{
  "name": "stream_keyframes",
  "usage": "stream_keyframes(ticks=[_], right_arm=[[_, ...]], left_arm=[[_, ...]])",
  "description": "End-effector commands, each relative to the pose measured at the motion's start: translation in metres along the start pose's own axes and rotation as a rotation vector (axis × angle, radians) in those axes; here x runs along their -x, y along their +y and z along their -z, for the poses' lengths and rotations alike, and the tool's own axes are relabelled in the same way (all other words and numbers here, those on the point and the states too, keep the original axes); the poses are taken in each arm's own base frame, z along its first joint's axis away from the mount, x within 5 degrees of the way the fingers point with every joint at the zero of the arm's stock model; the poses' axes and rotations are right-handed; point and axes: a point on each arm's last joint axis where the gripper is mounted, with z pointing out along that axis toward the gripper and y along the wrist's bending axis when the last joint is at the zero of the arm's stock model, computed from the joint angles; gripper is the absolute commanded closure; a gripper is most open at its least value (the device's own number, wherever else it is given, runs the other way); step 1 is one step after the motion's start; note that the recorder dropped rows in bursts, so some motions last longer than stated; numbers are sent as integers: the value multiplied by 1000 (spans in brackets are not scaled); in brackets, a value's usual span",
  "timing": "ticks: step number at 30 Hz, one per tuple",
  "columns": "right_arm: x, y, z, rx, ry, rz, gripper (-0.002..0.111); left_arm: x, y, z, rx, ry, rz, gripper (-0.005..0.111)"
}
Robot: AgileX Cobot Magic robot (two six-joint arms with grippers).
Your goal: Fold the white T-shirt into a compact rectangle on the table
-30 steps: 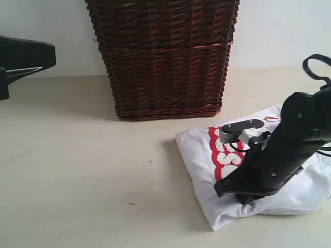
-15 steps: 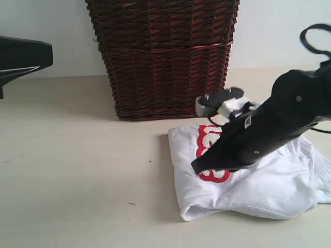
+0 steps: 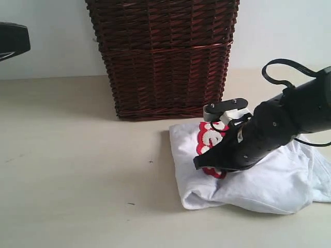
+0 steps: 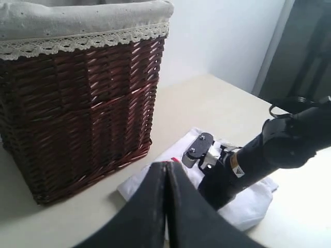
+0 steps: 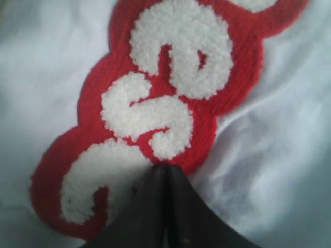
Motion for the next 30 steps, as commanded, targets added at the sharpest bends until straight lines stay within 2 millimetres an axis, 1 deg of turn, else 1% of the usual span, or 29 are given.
stream_keyframes(ticks=[1, 3, 4, 6, 10, 12, 15, 21, 24, 28, 30], right_arm=[[-8, 7, -34, 4, 116, -10, 108], [-8, 18, -42, 25, 142, 30, 108], [-7, 28, -46, 42, 150, 48, 108], [-5, 41, -50, 60, 179, 103, 108], [2, 64, -44, 78, 219, 169, 108], [4, 69, -40, 89, 215, 175, 108], [8, 71, -36, 112, 189, 169, 108], [3, 72, -33, 139, 245, 233, 108], [8, 73, -22, 145, 218, 236, 108], [21, 74, 9, 159, 126, 245, 108], [24, 72, 23, 148, 83, 259, 108]], left_arm=[[0, -1, 2, -5, -8, 13, 107], [0, -1, 2, -4, -10, 13, 107], [0, -1, 2, -3, -12, 13, 107], [0, -1, 2, -2, -12, 9, 107], [0, -1, 2, -2, -12, 9, 107], [1, 0, 2, -1, -16, 9, 107], [1, 0, 2, 0, -18, 9, 107], [1, 0, 2, 1, -18, 5, 107], [1, 0, 2, 1, -18, 5, 107], [1, 0, 2, 1, -18, 5, 107], [1, 0, 2, 1, -18, 5, 107]])
